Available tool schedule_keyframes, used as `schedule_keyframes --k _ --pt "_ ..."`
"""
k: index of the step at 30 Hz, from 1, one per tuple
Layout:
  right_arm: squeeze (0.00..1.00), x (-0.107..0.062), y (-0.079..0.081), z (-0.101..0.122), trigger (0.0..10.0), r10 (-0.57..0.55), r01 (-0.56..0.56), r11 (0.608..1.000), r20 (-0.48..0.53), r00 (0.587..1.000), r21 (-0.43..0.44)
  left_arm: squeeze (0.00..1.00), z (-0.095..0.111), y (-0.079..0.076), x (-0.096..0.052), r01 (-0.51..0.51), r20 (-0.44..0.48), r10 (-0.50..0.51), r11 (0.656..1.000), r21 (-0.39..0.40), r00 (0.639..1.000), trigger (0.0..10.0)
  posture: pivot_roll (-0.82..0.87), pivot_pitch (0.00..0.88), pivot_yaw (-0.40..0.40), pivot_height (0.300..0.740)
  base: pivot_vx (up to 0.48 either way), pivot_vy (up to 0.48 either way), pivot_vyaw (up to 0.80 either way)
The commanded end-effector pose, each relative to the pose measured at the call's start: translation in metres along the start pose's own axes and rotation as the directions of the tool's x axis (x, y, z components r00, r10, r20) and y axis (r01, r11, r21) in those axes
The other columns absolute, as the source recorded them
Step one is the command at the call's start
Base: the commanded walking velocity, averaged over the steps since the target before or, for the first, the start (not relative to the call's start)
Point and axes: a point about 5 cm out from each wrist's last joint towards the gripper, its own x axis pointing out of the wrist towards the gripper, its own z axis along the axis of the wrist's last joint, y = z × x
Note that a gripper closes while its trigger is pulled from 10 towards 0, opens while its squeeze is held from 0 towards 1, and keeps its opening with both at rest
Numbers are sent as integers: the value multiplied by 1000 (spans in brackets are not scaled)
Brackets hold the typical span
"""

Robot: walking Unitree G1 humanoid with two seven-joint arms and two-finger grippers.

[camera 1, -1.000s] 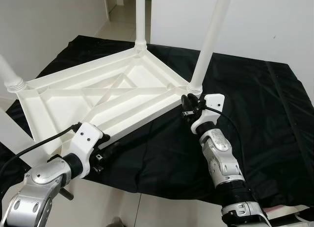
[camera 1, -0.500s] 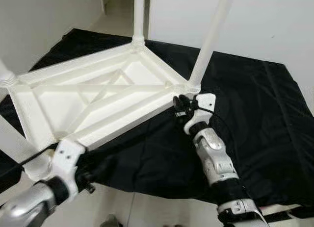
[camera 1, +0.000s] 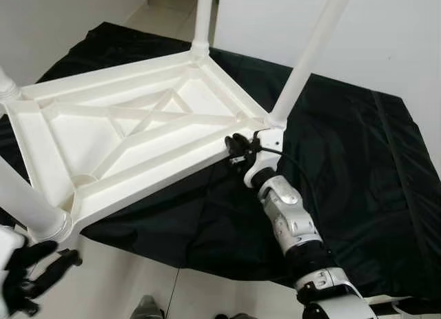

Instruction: Building children table

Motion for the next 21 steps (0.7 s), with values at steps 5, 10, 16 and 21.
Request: schedule_keyframes --k 5,10,16,21 --pt "0 0 -2 -3 10000 -12 12 1000 3 1000 11 0 -9 24 -17 -73 -101 77 996 43 992 10000 422 92 -100 740 0 0 0" --pt "0 -1 -4 -5 10000 -24 24 1000 9 1000 13 0 -7 51 -28 -163 -148 175 983 87 973 10000 413 76 -85 740 0 0 0" --pt "0 -2 -7 -4 10000 -45 45 999 19 999 12 0 15 82 -16 -360 -32 369 921 149 929 10000 398 63 -73 740 0 0 0" --pt "0 -3 -8 -4 10000 -52 51 999 24 998 10 0 29 92 -4 -456 52 454 874 167 890 10000 388 60 -70 740 0 0 0"
